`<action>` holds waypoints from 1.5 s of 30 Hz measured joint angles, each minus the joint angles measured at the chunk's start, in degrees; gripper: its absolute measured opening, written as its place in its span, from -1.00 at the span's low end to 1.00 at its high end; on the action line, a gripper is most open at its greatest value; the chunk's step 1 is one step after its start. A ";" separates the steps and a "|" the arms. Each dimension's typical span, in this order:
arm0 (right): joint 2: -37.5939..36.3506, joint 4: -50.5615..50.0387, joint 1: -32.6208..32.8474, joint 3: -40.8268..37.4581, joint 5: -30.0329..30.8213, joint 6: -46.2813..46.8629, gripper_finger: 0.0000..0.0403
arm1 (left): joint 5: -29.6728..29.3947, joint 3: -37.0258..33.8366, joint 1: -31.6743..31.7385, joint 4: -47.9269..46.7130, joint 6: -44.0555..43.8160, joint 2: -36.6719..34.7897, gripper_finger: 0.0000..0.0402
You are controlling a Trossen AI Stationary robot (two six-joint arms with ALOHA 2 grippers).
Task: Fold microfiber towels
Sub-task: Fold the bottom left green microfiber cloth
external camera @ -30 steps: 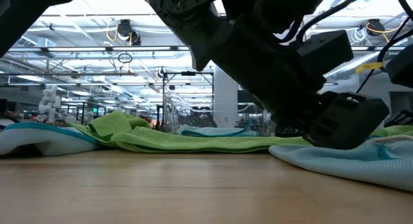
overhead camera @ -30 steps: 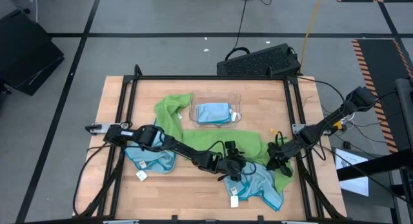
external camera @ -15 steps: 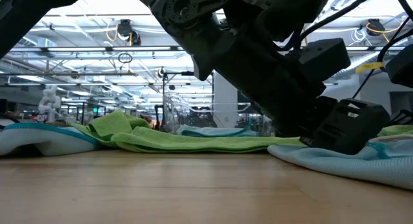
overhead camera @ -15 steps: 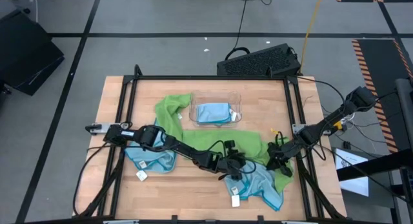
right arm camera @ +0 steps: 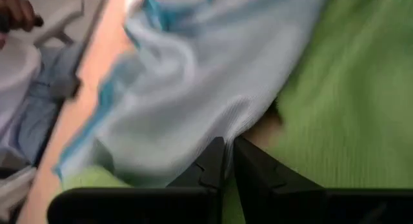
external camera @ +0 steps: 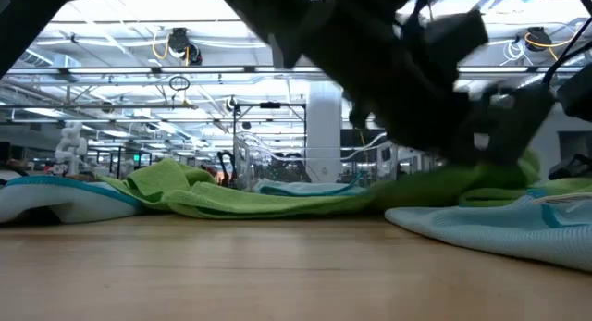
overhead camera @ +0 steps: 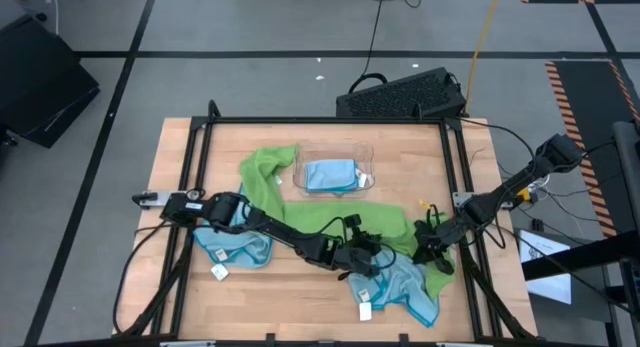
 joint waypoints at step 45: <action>-0.78 -17.36 0.02 5.27 41.20 -9.21 0.15 | 0.32 0.04 2.02 -11.43 -9.27 -5.70 -0.98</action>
